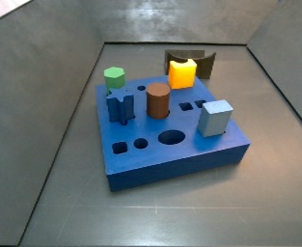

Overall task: Pick up the square-circle object. Move up. Move to above the board. Insert the square-circle object.
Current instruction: Move to above the board, then insert the square-circle object.

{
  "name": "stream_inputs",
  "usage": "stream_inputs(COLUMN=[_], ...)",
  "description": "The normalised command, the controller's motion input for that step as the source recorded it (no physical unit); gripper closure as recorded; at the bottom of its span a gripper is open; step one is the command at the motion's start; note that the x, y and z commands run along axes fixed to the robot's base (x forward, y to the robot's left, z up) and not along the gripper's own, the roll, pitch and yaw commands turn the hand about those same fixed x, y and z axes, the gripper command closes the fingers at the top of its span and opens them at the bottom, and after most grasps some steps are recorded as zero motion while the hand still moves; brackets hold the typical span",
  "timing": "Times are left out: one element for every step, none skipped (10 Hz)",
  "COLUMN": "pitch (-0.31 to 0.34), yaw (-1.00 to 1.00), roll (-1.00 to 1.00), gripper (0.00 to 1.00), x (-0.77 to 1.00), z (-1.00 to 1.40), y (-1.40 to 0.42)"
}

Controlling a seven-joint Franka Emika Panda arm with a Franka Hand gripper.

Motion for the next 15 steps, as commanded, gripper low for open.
stream_inputs(pitch=[0.210, 0.186, 0.161, 0.147, 0.124, 0.114, -0.010, -0.036, -0.004, 0.000, -0.041, -0.026, -0.030, -0.019, -0.020], yaw=[-0.37, -0.22, -0.07, -0.05, -0.01, -0.01, 0.00, 0.00, -0.07, 0.00, 0.35, 0.48, 0.50, 0.48, 0.48], roll=[0.01, 0.00, 0.01, 0.02, 0.05, 0.06, 0.00, 0.00, 0.00, 0.00, 0.05, 0.06, 0.05, 0.02, 0.00], gripper=[1.00, 1.00, 1.00, 1.00, 1.00, 1.00, 1.00, 1.00, 1.00, 1.00, 1.00, 1.00, 1.00, 1.00, 1.00], x=[0.18, 0.20, 0.20, 0.18, 0.11, 0.09, 0.00, -0.15, -0.10, 0.15, 0.20, 0.25, 0.26, 0.29, 0.29], z=[0.03, 0.03, 0.03, 0.03, 0.02, 0.02, 0.00, 0.00, 0.00, -0.19, -0.84, -0.91, -0.91, -1.00, -1.00], y=[-1.00, -1.00, -0.88, -0.70, -0.29, -0.19, 0.00, 0.00, 0.03, 0.00, -0.69, -0.57, -0.55, -0.59, -0.55])
